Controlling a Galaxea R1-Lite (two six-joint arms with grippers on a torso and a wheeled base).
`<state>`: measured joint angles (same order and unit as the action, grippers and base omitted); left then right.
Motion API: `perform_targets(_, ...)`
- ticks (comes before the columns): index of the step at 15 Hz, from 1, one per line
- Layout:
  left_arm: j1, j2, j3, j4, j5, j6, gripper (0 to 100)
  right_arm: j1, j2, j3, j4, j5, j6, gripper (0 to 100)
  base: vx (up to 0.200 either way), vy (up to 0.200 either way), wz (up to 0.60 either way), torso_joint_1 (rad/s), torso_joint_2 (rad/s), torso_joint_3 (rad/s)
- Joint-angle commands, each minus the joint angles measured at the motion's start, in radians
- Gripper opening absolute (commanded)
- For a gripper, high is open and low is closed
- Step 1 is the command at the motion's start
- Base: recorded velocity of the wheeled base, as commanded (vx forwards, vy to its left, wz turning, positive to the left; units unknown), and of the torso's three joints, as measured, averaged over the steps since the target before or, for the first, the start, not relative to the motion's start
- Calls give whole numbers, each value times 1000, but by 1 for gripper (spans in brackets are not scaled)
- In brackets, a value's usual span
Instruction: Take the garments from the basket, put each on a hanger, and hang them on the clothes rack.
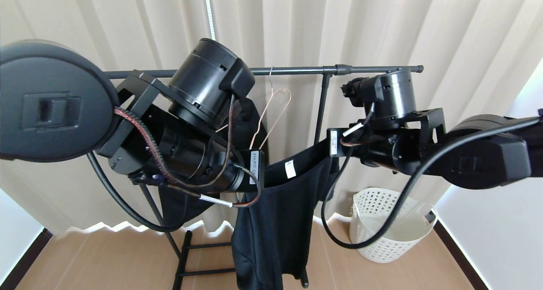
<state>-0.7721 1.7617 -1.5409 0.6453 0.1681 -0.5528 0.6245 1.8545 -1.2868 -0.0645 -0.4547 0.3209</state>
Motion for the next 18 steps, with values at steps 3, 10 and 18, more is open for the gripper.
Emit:
perform_targets(3, 36, 136, -162, -3, 37, 13, 0, -5, -198, 187, 2, 1, 3, 0, 0, 0, 0, 0, 0, 0)
perform_targets(10, 54, 211, -400, 0, 42, 31, 0, 67, -288, 254, 12, -6, -52, 0, 0, 0, 0, 0, 0, 0)
perform_targets(18, 50, 205, -415, 0, 42, 70, 0, 63, -282, 253, 6, -7, -59, 0, 0, 0, 0, 0, 0, 0)
